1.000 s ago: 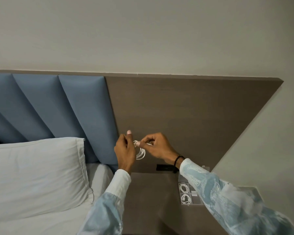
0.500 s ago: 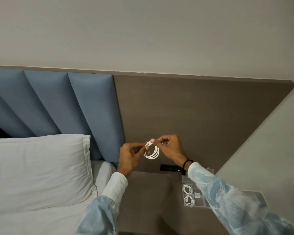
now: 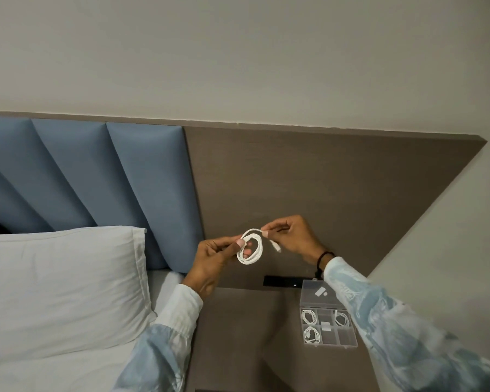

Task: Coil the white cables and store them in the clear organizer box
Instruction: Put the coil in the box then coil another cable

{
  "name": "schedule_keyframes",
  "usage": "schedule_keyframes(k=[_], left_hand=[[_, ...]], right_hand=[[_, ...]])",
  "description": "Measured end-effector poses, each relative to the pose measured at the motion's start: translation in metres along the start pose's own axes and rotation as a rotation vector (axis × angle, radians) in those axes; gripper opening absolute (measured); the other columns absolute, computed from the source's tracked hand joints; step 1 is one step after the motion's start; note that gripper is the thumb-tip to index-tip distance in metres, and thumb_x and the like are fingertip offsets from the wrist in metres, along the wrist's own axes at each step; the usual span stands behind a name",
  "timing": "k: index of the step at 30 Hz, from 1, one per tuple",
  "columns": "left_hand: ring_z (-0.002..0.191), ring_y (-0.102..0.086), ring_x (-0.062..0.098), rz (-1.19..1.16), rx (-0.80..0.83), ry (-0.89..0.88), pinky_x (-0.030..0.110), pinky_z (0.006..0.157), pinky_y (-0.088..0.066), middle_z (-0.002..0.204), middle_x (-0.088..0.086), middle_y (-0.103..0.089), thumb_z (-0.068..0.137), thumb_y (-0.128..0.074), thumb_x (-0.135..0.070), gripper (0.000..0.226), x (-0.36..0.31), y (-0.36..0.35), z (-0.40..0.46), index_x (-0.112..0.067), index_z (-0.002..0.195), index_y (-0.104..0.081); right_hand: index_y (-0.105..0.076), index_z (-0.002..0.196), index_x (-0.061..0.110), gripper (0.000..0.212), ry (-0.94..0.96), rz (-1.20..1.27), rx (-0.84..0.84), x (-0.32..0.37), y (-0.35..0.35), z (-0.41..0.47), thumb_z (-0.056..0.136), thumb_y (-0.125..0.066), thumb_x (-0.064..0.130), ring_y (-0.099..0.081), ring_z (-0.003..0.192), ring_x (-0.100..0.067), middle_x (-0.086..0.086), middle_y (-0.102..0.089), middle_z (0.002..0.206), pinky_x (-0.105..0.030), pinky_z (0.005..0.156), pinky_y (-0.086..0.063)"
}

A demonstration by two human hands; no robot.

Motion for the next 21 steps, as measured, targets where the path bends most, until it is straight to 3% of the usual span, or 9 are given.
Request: schedule_keyframes(k=[2,5,7,12,17,21], left_hand=[[0.092,-0.077,0.024,0.024,-0.038,-0.047,0.032,0.082,-0.062,0.1,0.016,-0.08,0.072,-0.084,-0.026,0.034,0.0,-0.004,0.004,-0.007,0.1,-0.082],[0.091,-0.077,0.019,0.153,-0.063,-0.141,0.026,0.08,-0.059,0.098,0.01,-0.081,0.075,-0.084,-0.025,0.025,-0.001,-0.009,0.005,-0.013,0.097,-0.083],[0.089,-0.078,0.017,0.236,-0.077,-0.177,0.023,0.079,-0.058,0.095,0.006,-0.082,0.079,-0.083,-0.016,0.013,0.001,-0.012,0.005,-0.021,0.091,-0.084],[0.09,-0.078,0.016,0.39,-0.165,-0.229,0.023,0.081,-0.059,0.096,0.003,-0.082,0.084,-0.08,-0.009,0.014,0.006,-0.01,0.004,-0.015,0.096,-0.083],[0.079,-0.072,-0.01,0.597,-0.356,-0.385,0.007,0.073,-0.054,0.094,-0.002,-0.079,0.086,-0.078,-0.007,0.012,-0.006,-0.009,-0.001,-0.006,0.098,-0.082],[0.076,-0.071,-0.009,0.719,-0.357,-0.509,0.01,0.07,-0.055,0.086,-0.013,-0.075,0.087,-0.077,-0.007,0.014,-0.013,-0.017,-0.008,-0.007,0.101,-0.081]], right_hand=[[-0.078,0.098,0.001,0.013,-0.125,0.263,-0.039,-0.004,-0.012,-0.004,0.085,-0.078,0.005,-0.073,0.072,-0.018,-0.016,-0.079,0.09,-0.029,0.072,-0.063],[-0.072,0.103,-0.006,0.016,-0.269,0.618,-0.043,-0.006,-0.025,-0.01,0.088,-0.073,0.0,-0.074,0.067,-0.017,-0.016,-0.077,0.088,-0.025,0.06,-0.062],[-0.072,0.1,-0.002,0.011,-0.326,0.722,-0.053,-0.006,-0.029,-0.012,0.089,-0.071,-0.002,-0.075,0.065,-0.016,-0.014,-0.077,0.085,-0.024,0.058,-0.061],[-0.072,0.099,0.002,0.01,-0.412,0.625,0.001,-0.008,-0.038,-0.016,0.091,-0.067,0.0,-0.075,0.062,-0.016,-0.009,-0.078,0.076,-0.026,0.057,-0.061],[-0.074,0.1,0.017,0.021,-0.457,0.536,0.182,-0.009,-0.038,-0.022,0.096,-0.057,0.029,-0.07,0.081,-0.015,-0.002,-0.076,0.09,-0.045,0.089,-0.06],[-0.07,0.11,0.01,0.024,-0.355,0.538,0.224,0.004,-0.048,-0.027,0.09,-0.074,0.024,-0.07,0.094,-0.017,-0.005,-0.075,0.101,-0.041,0.087,-0.061]])
Point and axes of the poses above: each hand's wrist, its own z-axis towards the middle knuckle, its own y-axis out of the back of the hand, x = y × z, the point moved 2 cm from there along z, towards the middle knuckle
